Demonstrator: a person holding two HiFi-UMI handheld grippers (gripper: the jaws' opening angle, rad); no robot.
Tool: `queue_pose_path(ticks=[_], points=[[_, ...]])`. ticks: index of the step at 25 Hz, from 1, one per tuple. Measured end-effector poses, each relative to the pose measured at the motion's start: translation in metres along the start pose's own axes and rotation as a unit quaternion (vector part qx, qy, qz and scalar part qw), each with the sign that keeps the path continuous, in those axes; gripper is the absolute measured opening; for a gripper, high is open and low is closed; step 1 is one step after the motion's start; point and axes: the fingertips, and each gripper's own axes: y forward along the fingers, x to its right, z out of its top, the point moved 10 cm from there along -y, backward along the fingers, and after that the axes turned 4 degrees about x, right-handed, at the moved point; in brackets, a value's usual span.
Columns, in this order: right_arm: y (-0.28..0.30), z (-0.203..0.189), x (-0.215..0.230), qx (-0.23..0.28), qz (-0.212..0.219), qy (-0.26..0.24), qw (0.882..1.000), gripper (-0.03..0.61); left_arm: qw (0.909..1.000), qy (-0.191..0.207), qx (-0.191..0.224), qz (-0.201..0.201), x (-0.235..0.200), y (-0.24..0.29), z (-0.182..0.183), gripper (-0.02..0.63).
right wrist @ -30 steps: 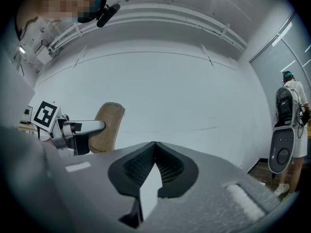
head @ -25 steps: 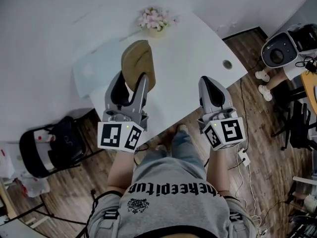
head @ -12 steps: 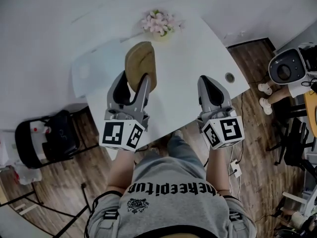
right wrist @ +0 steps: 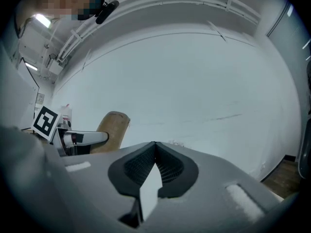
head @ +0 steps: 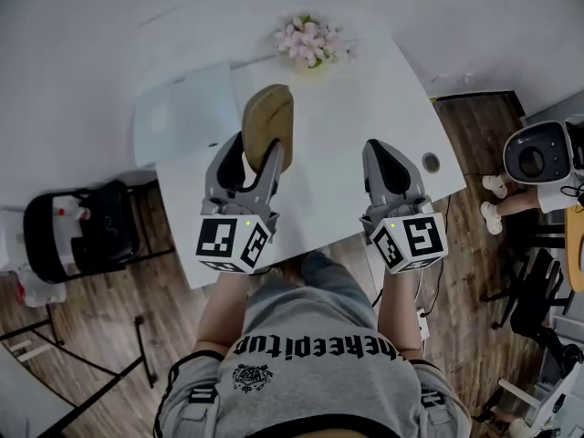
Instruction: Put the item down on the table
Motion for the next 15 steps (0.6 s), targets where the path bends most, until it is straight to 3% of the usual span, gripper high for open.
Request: queue_pose_path(ticks=[15], points=[[0.036,-0.028,0.031,-0.043,0.057,0.02,0.997,0.002,0.9942,-0.007,-0.088,0.062,-0.004,0.024,-0.052,0.245]])
